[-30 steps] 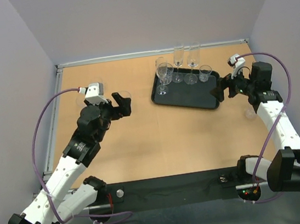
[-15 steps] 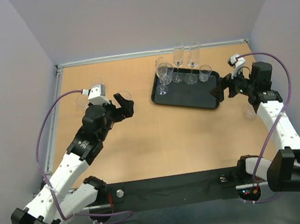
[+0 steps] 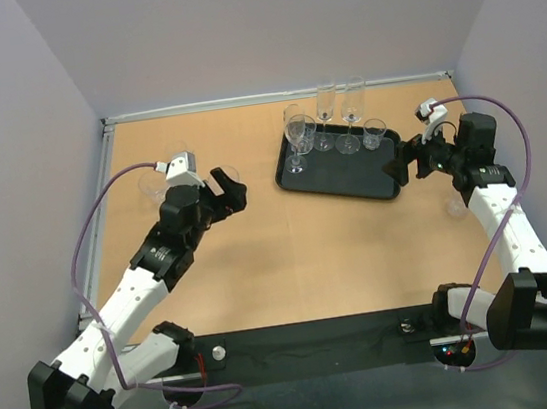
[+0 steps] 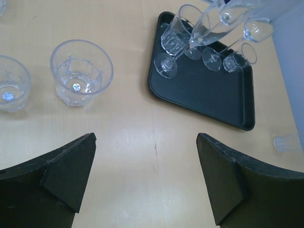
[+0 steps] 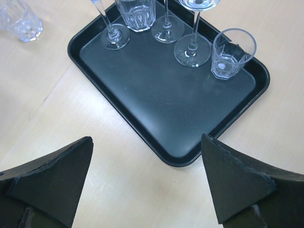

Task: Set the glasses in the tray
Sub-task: Grab a glass with a robot arm

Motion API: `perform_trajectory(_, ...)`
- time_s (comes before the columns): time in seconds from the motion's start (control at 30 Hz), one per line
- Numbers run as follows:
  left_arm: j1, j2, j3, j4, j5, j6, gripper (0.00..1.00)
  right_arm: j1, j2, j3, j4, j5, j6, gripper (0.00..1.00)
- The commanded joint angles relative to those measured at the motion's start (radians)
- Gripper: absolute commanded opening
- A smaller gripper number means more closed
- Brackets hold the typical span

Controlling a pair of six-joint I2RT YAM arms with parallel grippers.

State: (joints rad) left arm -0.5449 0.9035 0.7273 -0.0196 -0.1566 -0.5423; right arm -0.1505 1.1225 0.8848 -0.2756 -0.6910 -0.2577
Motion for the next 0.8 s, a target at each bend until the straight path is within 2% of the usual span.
perform_trajectory(0.0, 0.013, 0.061, 0.027, -0.020, -0.029, -0.042, 0.98, -0.008, -0.029, 0.002, 0.052, 0.001, 0.008, 1.00)
perform_trajectory(0.1, 0.023, 0.129, 0.060, -0.072, -0.067, -0.080, 0.95, -0.008, -0.030, 0.000, 0.052, -0.001, 0.009, 1.00)
perform_trajectory(0.2, 0.052, 0.179, 0.078, -0.054, -0.083, -0.131, 0.89, -0.008, -0.032, 0.000, 0.052, -0.002, 0.009, 1.00)
perform_trajectory(0.3, 0.086, 0.227, 0.089, -0.031, -0.071, -0.197, 0.72, -0.008, -0.035, 0.002, 0.052, -0.001, 0.006, 1.00)
perform_trajectory(0.43, 0.143, 0.310, 0.118, -0.020, -0.023, -0.280, 0.63, -0.008, -0.039, 0.002, 0.052, 0.007, 0.006, 1.00)
perform_trajectory(0.47, 0.167, 0.328, 0.130, -0.028, -0.005, -0.298, 0.55, -0.008, -0.040, 0.002, 0.052, 0.008, 0.006, 1.00)
perform_trajectory(0.57, 0.201, 0.386, 0.146, -0.034, 0.025, -0.346, 0.51, -0.008, -0.038, 0.000, 0.052, 0.011, 0.005, 1.00)
perform_trajectory(0.77, 0.227, 0.436, 0.144, -0.006, 0.006, -0.392, 0.51, -0.008, -0.041, 0.002, 0.052, 0.015, 0.003, 1.00)
